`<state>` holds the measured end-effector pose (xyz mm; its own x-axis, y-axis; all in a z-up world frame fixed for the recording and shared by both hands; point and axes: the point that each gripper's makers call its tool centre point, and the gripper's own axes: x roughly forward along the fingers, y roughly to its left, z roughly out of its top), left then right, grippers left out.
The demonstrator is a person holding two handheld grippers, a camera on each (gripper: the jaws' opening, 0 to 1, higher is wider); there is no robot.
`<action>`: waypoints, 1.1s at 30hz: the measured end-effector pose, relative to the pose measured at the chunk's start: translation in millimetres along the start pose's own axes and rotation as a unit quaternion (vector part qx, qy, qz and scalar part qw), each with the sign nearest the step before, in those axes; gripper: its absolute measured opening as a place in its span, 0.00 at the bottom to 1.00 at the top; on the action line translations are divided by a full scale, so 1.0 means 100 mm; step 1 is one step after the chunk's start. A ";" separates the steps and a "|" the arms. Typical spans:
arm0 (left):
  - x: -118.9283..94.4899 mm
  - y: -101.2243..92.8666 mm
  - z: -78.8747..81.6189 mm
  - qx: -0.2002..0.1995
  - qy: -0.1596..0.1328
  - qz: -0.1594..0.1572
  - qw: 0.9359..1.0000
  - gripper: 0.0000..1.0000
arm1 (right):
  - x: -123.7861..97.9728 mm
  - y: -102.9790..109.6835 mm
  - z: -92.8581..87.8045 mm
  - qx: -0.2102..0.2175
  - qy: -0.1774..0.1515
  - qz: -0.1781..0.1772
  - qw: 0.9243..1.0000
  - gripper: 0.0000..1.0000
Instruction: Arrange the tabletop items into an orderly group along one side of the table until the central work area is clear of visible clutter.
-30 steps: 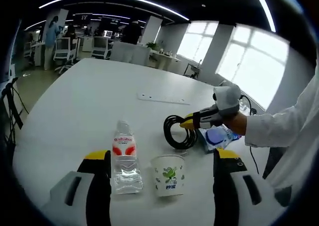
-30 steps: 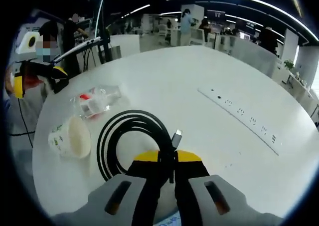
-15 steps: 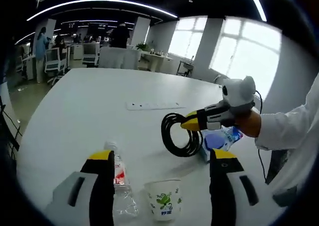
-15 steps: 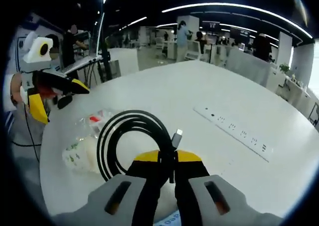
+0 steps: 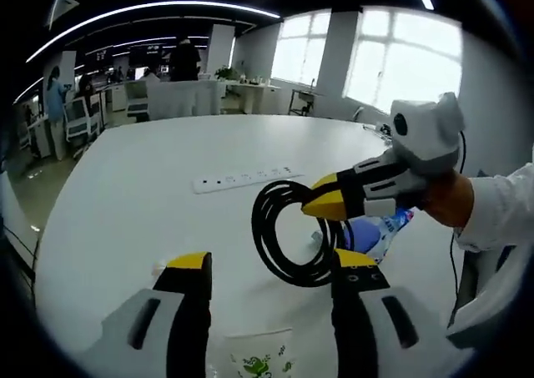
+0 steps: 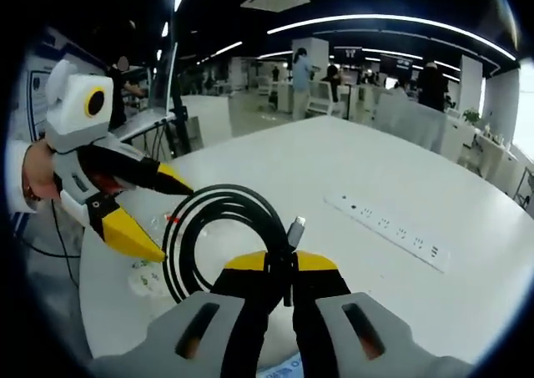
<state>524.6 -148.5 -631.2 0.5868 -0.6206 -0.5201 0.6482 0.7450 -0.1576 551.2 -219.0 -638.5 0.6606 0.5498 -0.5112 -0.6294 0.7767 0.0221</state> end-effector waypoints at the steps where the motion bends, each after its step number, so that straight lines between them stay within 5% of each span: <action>1: 0.00 -0.02 0.01 0.003 -0.001 0.000 1.000 0.52 | -0.02 0.00 0.01 0.002 -0.003 -0.001 1.000 0.06; 15: 0.02 -0.33 0.17 0.031 -0.023 -0.023 0.999 0.18 | -0.41 -0.03 0.02 0.022 -0.024 -0.023 0.999 0.06; 33: 0.06 -0.82 0.25 0.073 -0.026 -0.058 0.995 0.08 | -0.90 -0.16 -0.15 0.045 -0.032 -0.058 0.997 0.06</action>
<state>487.2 -219.6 -600.1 0.5262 -0.7146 -0.4610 0.7740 0.6270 -0.0886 495.3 -286.0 -605.8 0.7536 0.4701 -0.4594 -0.5096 0.8593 0.0433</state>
